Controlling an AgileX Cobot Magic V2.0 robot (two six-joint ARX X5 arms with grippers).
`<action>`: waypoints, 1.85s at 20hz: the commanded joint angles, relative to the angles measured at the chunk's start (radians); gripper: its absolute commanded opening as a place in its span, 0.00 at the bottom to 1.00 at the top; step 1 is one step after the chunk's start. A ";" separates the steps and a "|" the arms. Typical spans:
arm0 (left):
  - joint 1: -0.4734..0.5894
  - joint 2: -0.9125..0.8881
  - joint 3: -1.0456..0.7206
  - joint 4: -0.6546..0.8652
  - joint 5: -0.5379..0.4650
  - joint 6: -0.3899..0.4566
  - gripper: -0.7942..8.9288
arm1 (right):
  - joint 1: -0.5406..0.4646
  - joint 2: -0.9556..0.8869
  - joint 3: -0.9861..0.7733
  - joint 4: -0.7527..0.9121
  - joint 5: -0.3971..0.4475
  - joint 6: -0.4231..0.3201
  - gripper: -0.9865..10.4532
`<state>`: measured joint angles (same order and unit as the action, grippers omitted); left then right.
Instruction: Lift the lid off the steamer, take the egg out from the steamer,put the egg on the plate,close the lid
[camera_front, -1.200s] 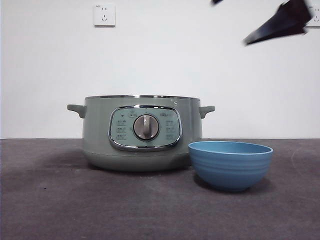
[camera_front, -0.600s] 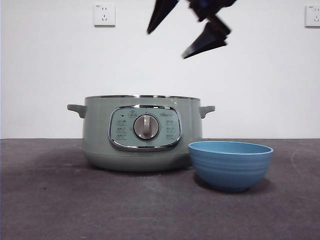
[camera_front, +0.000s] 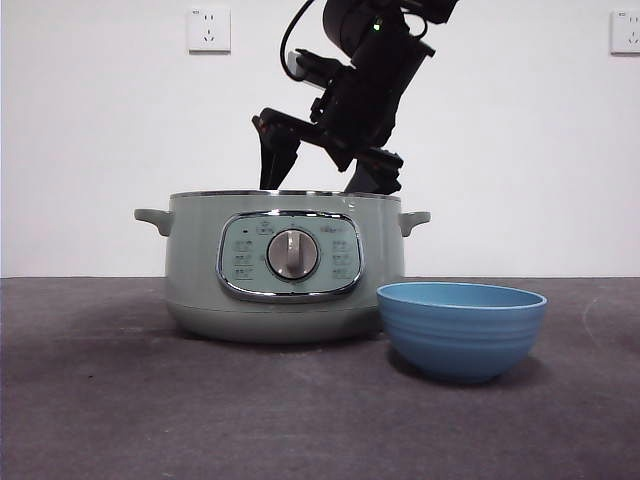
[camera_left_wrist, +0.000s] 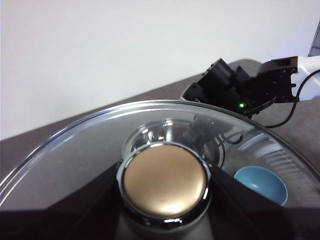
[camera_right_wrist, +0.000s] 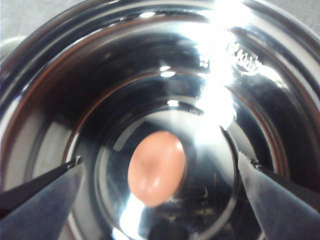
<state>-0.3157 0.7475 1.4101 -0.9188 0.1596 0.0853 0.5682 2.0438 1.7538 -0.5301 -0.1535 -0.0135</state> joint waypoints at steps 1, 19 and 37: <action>0.003 -0.012 0.019 0.027 0.006 -0.006 0.07 | 0.012 0.036 0.003 0.019 0.004 -0.006 0.60; 0.003 -0.023 0.019 0.003 0.030 -0.004 0.07 | 0.033 0.121 0.003 0.048 0.056 -0.029 0.57; 0.001 -0.025 0.019 -0.019 0.031 -0.003 0.07 | 0.036 0.156 0.003 0.080 0.048 -0.017 0.14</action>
<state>-0.3157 0.7353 1.4101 -0.9833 0.1867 0.0853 0.6022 2.1754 1.7634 -0.4553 -0.1051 -0.0376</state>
